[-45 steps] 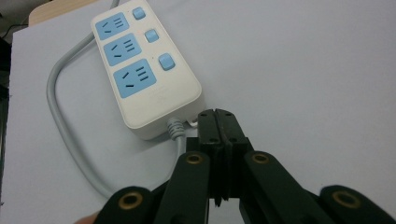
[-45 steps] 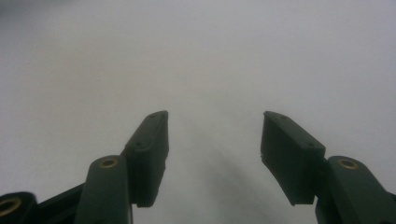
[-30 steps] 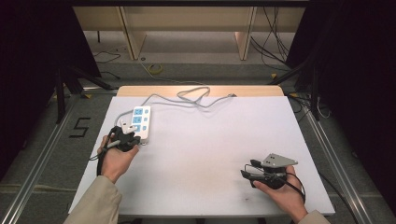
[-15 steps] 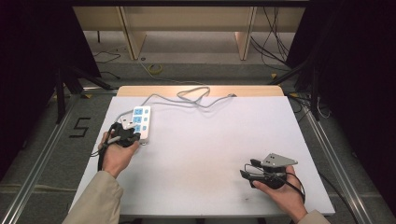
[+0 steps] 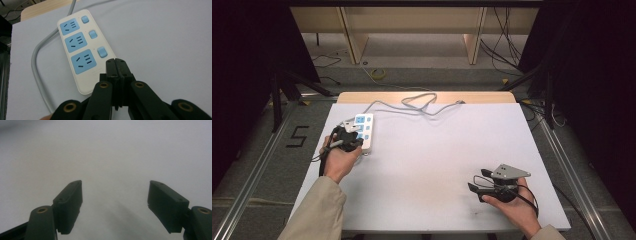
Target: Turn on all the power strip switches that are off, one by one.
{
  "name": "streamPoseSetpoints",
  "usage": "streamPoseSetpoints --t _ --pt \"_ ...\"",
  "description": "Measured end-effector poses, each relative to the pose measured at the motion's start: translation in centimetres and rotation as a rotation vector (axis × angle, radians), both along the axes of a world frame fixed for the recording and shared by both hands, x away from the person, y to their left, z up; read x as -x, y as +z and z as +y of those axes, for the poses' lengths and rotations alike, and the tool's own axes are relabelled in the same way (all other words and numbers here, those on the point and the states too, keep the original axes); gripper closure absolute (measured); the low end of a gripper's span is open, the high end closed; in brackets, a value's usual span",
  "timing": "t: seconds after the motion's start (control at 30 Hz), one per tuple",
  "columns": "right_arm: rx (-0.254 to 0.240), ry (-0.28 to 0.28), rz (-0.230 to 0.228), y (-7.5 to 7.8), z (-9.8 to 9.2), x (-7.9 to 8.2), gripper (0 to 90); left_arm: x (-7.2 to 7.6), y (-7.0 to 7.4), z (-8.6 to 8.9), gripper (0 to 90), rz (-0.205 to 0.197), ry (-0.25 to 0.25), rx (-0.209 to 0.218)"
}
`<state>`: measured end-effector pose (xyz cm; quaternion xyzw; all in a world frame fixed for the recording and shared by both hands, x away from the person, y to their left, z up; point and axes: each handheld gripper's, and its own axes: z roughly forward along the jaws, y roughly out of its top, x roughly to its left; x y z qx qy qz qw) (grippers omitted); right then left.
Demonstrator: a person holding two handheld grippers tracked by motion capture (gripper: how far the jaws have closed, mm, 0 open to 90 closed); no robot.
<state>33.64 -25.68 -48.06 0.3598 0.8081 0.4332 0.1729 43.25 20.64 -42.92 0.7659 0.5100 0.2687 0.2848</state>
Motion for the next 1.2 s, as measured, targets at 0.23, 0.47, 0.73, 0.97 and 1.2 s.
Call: streamPoseSetpoints --t 0.23,0.47,0.73,0.97,1.2 --pt "0.007 0.001 -0.001 0.0 0.0 0.0 28.6 -1.2 0.0 -0.3 89.8 0.016 0.004 -0.003" --pt "0.009 0.001 -0.003 0.0 0.0 0.0 28.6 -2.1 0.2 -0.7 89.9 0.024 -0.002 -0.015" --pt "0.011 0.003 -0.004 0.0 -0.1 0.0 28.8 -3.4 -0.1 -0.9 89.8 0.041 0.01 -0.011" --pt "0.012 0.005 -0.002 0.0 0.0 0.0 29.0 -4.1 -0.5 -1.1 89.8 0.06 0.01 -0.033" --pt "0.01 0.005 -0.001 0.0 0.0 0.0 29.1 -4.6 -1.0 -1.0 89.8 0.083 0.017 -0.049"
